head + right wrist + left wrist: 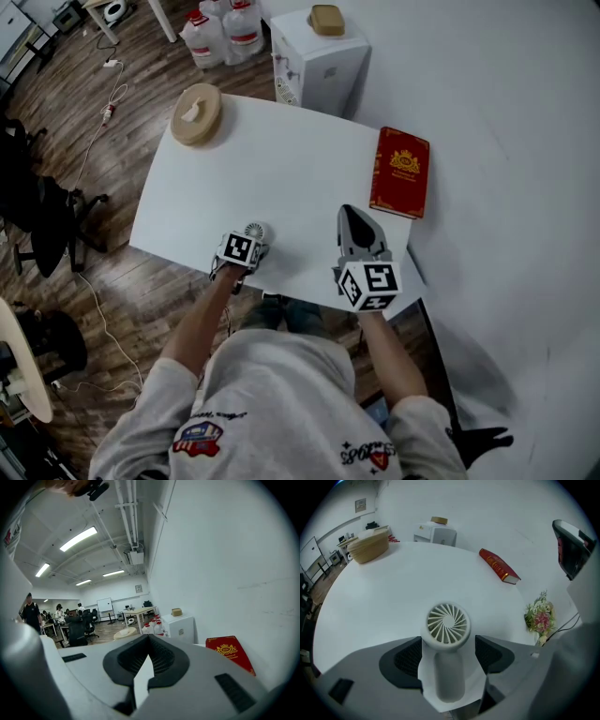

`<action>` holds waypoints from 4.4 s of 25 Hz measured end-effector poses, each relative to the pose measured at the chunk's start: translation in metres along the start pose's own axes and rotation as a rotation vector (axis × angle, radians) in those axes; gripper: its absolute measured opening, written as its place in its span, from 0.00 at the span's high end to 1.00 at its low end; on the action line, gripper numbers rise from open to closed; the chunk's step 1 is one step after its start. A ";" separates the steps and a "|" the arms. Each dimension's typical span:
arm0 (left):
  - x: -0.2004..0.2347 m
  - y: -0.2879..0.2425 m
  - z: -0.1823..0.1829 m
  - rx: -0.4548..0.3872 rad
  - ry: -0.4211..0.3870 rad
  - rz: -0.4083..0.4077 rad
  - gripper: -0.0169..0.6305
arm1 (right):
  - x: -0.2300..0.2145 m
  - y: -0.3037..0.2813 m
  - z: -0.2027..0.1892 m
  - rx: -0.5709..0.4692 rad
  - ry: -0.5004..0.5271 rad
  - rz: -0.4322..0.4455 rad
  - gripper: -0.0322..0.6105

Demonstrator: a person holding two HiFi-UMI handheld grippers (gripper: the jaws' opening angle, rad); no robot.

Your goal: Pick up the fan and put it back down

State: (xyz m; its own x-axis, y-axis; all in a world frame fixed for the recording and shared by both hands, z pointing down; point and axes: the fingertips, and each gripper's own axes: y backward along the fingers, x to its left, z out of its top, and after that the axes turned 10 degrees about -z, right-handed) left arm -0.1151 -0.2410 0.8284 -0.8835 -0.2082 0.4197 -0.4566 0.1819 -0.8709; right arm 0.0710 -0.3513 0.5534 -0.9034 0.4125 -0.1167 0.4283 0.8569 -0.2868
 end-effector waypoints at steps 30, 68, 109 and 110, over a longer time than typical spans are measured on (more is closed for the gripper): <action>0.011 0.058 0.027 -0.267 -0.077 0.101 0.68 | -0.008 0.031 0.034 -0.056 0.071 0.001 0.95; -0.096 0.335 0.183 -1.038 -0.428 0.099 0.68 | 0.010 0.044 0.105 -0.189 0.104 0.040 0.95; -0.163 0.030 0.088 -0.281 -0.660 -0.175 0.68 | -0.082 0.106 0.041 -0.094 0.014 -0.224 0.95; -0.165 0.017 0.080 -0.236 -0.686 -0.175 0.68 | -0.086 0.110 0.040 -0.095 0.012 -0.236 0.95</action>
State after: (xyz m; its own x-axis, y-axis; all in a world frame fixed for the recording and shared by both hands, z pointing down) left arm 0.0313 -0.2800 0.7243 -0.5673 -0.7919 0.2262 -0.6634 0.2766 -0.6953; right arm 0.1947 -0.3051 0.4941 -0.9785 0.2010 -0.0458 0.2061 0.9547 -0.2145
